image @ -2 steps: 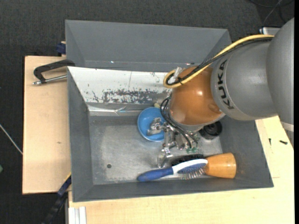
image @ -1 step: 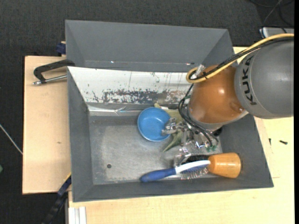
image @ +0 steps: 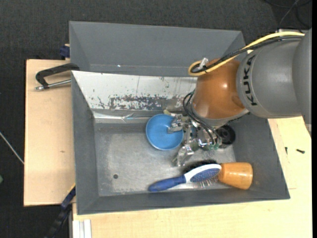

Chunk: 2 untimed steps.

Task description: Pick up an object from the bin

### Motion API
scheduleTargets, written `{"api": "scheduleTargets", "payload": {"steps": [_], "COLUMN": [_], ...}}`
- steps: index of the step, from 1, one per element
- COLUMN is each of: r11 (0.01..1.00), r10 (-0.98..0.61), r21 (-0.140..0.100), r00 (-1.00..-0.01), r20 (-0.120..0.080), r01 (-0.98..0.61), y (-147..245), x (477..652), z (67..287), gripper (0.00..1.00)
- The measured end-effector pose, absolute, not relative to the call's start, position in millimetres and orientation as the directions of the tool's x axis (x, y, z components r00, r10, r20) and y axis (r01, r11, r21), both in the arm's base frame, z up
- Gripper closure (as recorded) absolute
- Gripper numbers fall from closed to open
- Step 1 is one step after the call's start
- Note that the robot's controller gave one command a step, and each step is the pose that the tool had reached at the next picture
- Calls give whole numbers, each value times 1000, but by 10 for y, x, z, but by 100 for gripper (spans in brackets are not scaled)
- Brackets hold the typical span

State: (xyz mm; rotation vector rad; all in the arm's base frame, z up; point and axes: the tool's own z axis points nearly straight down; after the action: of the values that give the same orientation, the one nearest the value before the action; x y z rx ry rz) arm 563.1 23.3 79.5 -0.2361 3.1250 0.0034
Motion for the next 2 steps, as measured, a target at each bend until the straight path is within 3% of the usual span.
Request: {"api": "scheduleTargets", "payload": {"steps": [1,2], "r11": [1000,1000], "r10": [8,26], "r21": [3,13], "r00": [-1000,-1000], "r20": [-5,-7], "r01": [8,25], "y": [224,112], "x": [5686,5721], "z": [815,770], "gripper": [0,0]}}
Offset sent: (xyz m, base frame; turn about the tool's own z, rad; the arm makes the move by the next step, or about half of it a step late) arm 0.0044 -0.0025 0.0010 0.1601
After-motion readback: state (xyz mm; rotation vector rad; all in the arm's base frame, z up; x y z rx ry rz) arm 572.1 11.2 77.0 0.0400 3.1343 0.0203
